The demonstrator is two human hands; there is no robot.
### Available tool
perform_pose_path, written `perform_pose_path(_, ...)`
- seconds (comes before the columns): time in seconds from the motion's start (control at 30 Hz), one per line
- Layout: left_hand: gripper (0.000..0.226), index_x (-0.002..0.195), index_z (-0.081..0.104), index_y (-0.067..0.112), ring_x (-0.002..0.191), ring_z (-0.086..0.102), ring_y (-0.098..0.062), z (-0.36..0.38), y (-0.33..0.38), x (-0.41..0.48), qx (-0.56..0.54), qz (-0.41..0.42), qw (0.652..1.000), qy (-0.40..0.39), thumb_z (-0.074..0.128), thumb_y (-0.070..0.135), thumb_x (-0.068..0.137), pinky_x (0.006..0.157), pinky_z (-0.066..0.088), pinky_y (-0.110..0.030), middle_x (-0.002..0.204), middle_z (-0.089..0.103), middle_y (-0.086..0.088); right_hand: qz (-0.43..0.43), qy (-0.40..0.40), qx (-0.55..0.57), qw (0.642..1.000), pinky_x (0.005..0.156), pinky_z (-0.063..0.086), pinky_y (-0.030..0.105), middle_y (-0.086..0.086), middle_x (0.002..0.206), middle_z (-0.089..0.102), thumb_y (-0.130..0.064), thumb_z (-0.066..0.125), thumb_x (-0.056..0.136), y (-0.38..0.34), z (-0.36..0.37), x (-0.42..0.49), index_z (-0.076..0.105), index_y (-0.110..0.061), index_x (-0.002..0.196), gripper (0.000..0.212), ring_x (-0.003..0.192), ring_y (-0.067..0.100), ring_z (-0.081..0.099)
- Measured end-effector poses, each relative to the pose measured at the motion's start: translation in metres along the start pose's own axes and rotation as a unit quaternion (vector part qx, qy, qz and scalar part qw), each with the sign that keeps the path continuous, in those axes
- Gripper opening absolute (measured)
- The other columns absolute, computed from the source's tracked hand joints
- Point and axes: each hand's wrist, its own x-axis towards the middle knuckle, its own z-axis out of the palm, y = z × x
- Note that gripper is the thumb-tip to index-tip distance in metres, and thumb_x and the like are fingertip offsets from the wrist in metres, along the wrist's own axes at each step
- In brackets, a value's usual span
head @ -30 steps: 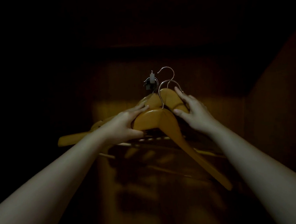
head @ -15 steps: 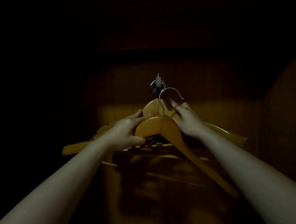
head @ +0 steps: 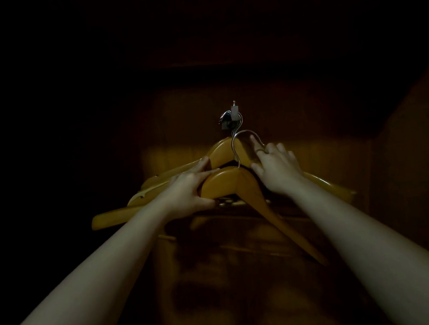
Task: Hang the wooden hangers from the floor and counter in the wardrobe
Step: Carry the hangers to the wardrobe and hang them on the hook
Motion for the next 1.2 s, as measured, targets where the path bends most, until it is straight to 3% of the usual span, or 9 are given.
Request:
perform_pose_path(0.1,0.076,0.142,0.032,0.026,0.140,0.027,-0.024,-0.001,0.002,-0.013,-0.004,0.005,1.000,0.015,0.071,0.032,0.077,0.112,0.028,-0.050,0.158,0.011,-0.002,0.029,-0.001,0.069,0.997,0.106,0.029,0.044,0.010,0.140,0.039,-0.035,0.039,0.097,0.000,-0.007,-0.014,0.001,-0.021,0.150,0.066,0.129,0.028,0.032)
perform_pose_path(0.2,0.072,0.138,0.040,0.021,0.130,0.041,-0.020,0.001,0.007,-0.037,-0.041,0.017,0.998,0.038,0.073,0.031,0.075,0.106,0.040,-0.042,0.151,0.029,-0.002,0.024,0.026,0.135,0.990,0.108,0.028,0.044,0.008,0.139,0.040,-0.033,0.039,0.097,-0.003,-0.010,-0.043,0.018,-0.021,0.148,0.057,0.129,0.026,0.032)
perform_pose_path(0.33,0.064,0.129,0.047,0.023,0.107,0.057,-0.012,0.009,0.009,-0.073,-0.118,0.017,0.993,0.019,0.076,0.030,0.072,0.094,0.051,-0.036,0.123,0.057,0.004,-0.004,-0.006,0.244,0.970,0.110,0.031,0.040,0.001,0.140,0.040,-0.036,0.040,0.097,-0.016,-0.008,-0.098,0.037,-0.024,0.141,0.046,0.132,0.020,0.034)
perform_pose_path(0.5,0.063,0.128,0.049,0.020,0.102,0.061,-0.009,0.038,0.007,-0.122,-0.199,0.010,0.980,-0.014,0.077,0.028,0.072,0.087,0.055,-0.033,0.116,0.061,0.004,-0.010,-0.090,0.283,0.955,0.104,0.031,0.026,-0.013,0.135,0.036,-0.041,0.051,0.091,-0.033,0.003,-0.176,0.028,-0.033,0.143,0.058,0.123,0.002,0.032)
perform_pose_path(0.7,0.056,0.124,0.052,0.017,0.092,0.064,-0.009,0.088,0.016,-0.177,-0.232,-0.020,0.970,-0.071,0.076,0.028,0.074,0.077,0.054,-0.025,0.106,0.064,0.004,0.022,-0.152,0.325,0.933,0.101,0.036,0.022,-0.005,0.144,0.039,-0.030,0.055,0.091,-0.039,0.032,-0.249,0.029,-0.025,0.144,0.059,0.122,0.004,0.037)
perform_pose_path(0.8,0.056,0.126,0.049,0.018,0.094,0.063,-0.009,0.114,0.021,-0.208,-0.234,-0.044,0.966,-0.105,0.073,0.028,0.077,0.080,0.055,-0.027,0.107,0.062,0.004,0.039,-0.200,0.356,0.912,0.105,0.038,0.028,-0.003,0.142,0.037,-0.029,0.052,0.093,-0.037,0.041,-0.284,0.026,-0.024,0.144,0.058,0.124,0.006,0.037)
perform_pose_path(0.93,0.053,0.131,0.038,0.026,0.091,0.061,0.005,0.134,0.015,-0.259,-0.256,-0.074,0.938,-0.221,0.064,0.026,0.085,0.079,0.051,-0.013,0.104,0.057,0.015,0.044,-0.243,0.374,0.894,0.107,0.040,0.040,-0.013,0.136,0.033,-0.033,0.050,0.093,-0.028,0.049,-0.323,0.026,-0.031,0.143,0.055,0.127,0.010,0.037)
perform_pose_path(1.07,0.041,0.129,0.044,0.028,0.103,0.059,-0.003,0.151,0.003,-0.311,-0.215,-0.093,0.939,-0.251,0.054,0.035,0.090,0.095,0.049,-0.031,0.113,0.060,0.009,0.054,-0.264,0.385,0.883,0.105,0.039,0.035,-0.004,0.145,0.033,-0.029,0.052,0.093,-0.018,0.050,-0.346,0.026,-0.032,0.141,0.055,0.128,0.008,0.034)
perform_pose_path(1.2,0.032,0.124,0.051,0.027,0.092,0.062,-0.007,0.165,0.028,-0.331,-0.205,-0.114,0.941,-0.242,0.051,0.033,0.093,0.084,0.053,-0.030,0.103,0.063,0.003,0.059,-0.298,0.381,0.873,0.104,0.036,0.033,-0.002,0.145,0.033,-0.028,0.050,0.094,-0.006,0.058,-0.367,0.026,-0.030,0.141,0.053,0.131,0.013,0.034)
